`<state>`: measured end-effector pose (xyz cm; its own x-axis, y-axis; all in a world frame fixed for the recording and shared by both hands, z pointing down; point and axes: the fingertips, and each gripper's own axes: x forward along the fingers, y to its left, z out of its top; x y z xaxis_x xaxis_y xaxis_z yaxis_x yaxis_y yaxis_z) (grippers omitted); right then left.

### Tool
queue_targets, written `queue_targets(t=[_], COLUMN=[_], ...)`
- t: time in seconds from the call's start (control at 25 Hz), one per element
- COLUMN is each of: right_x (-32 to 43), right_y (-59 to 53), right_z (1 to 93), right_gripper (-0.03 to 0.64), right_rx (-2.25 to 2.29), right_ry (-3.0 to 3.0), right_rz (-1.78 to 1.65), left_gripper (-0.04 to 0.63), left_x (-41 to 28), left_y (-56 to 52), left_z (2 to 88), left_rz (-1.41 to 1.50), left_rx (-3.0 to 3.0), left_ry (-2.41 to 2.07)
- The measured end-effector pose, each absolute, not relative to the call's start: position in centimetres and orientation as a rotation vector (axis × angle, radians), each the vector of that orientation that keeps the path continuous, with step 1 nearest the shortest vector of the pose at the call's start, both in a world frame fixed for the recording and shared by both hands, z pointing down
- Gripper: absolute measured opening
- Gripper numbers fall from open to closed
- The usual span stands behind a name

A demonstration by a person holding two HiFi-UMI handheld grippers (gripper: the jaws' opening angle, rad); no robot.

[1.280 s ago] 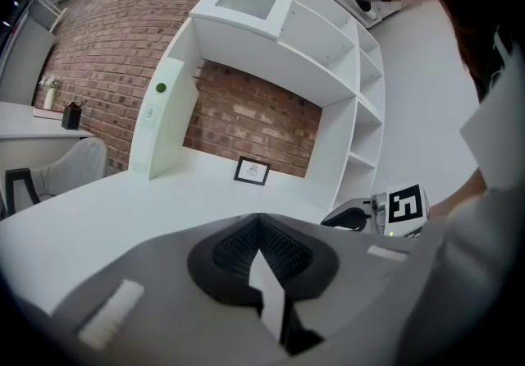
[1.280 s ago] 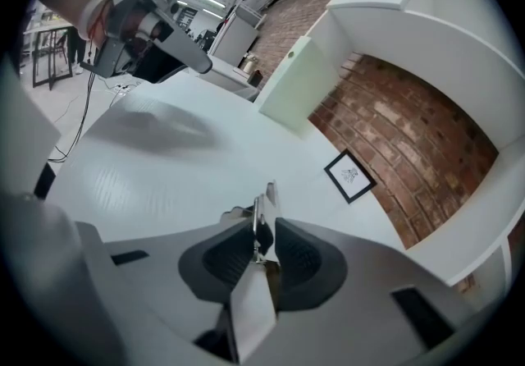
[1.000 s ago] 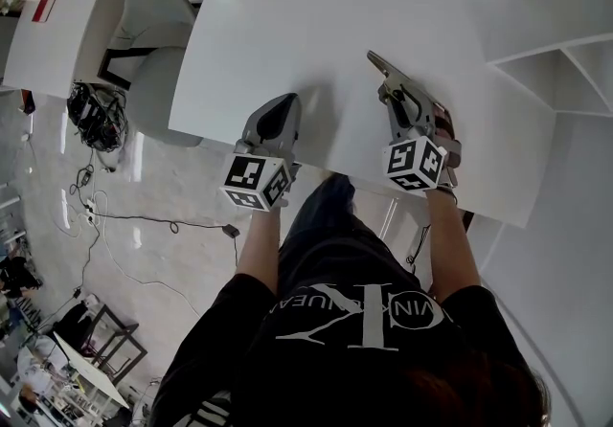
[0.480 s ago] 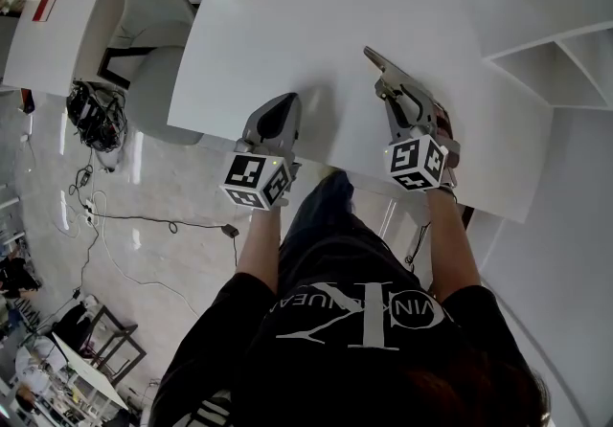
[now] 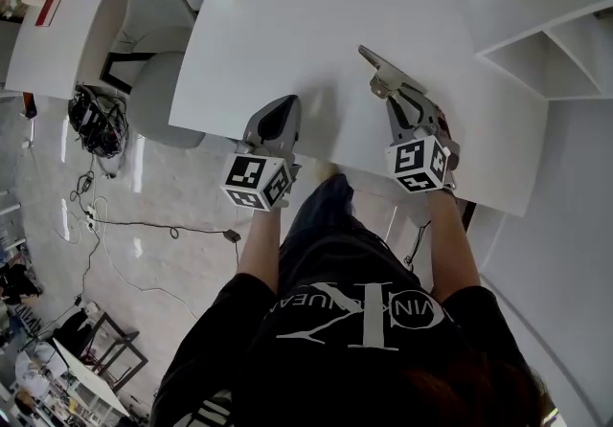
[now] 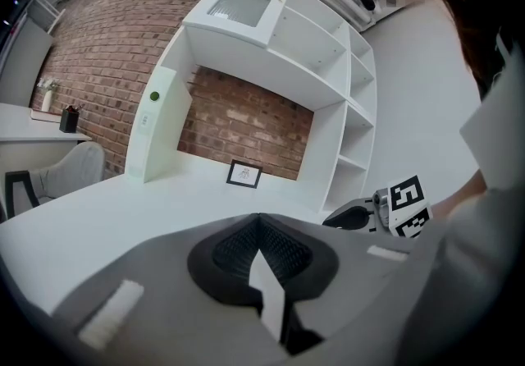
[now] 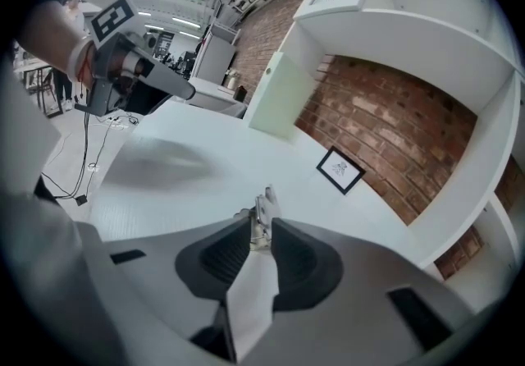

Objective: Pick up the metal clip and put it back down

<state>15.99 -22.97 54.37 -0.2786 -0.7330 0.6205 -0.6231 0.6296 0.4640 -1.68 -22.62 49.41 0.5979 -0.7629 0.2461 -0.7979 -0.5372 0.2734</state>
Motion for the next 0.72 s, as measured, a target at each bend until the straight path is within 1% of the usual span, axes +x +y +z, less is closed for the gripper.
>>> queue_targets(t=[0.36, 0.72], right_x=[16.6, 17.6], right_y=[-21.5, -20.0], right_z=[52.1, 49.5], right_gripper=[0.033, 0.017], right_rx=[1.142, 1.292], right_ry=[-2.049, -2.167], right_rz=[-0.123, -0.005], left_gripper=[0.005, 0.005], left_x=[-1.1, -0.6], left_y=[-21.3, -19.9], left_z=[48.0, 47.0], left_rz=[0.120, 0.105], left_rx=[2.501, 2.527], left_ry=[-1.252, -1.247])
